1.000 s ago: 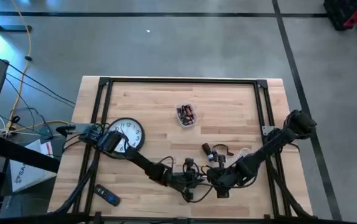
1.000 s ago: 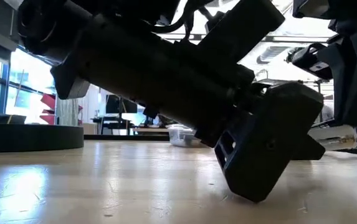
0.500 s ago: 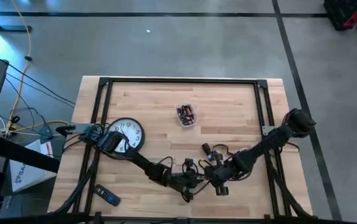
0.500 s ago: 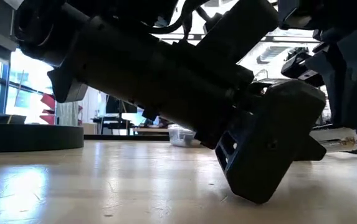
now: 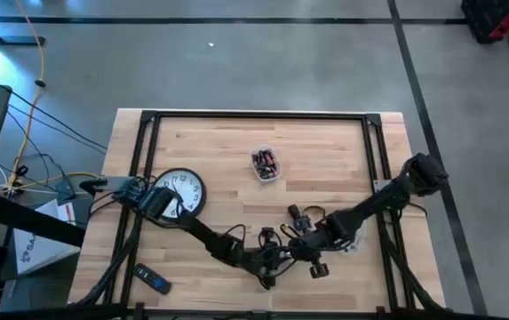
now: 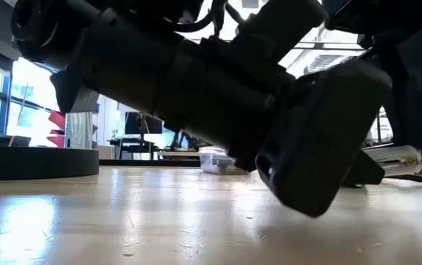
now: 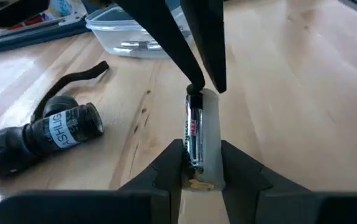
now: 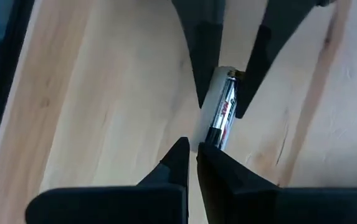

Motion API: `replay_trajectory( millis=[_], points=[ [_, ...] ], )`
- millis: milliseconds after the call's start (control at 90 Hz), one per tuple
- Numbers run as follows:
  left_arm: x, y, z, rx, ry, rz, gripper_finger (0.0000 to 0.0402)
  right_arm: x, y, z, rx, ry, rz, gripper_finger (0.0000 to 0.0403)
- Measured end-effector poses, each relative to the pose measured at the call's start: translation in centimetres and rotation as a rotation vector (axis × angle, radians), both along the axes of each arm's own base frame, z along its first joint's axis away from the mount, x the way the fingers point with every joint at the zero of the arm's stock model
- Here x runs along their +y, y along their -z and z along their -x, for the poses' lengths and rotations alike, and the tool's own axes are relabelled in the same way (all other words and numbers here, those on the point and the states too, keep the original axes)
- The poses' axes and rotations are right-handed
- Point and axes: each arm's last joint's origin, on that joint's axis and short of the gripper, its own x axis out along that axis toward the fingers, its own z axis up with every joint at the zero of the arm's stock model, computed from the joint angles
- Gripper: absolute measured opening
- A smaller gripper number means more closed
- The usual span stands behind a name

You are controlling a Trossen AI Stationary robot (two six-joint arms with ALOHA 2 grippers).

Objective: Insert battery
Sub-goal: Insert the silver battery into the battery holder

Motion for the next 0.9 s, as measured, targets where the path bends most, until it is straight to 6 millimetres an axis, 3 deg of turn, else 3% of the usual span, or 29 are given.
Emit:
replay_trajectory(
  millis=[211, 422, 733, 900],
  points=[
    [0.0, -0.4, -0.2, -0.046, -0.008, 0.051, 0.0065, 0.0, 0.0, 0.1, 0.004, -0.061, 0.011, 0.0],
    [-0.2, -2.4, -0.5, -0.166, -0.003, 0.08, 0.0065, 0.0, -0.1, -0.1, -0.031, -0.118, 0.015, 0.0],
    [0.3, -1.6, -0.5, -0.083, -0.075, 0.085, 0.0065, -0.3, -1.9, 2.1, 0.018, -0.064, 0.114, 0.0],
    [0.6, -0.9, -0.3, -0.036, -0.109, 0.145, 0.0065, 1.1, -2.2, 3.2, -0.026, -0.009, 0.17, 0.0]
  ],
)
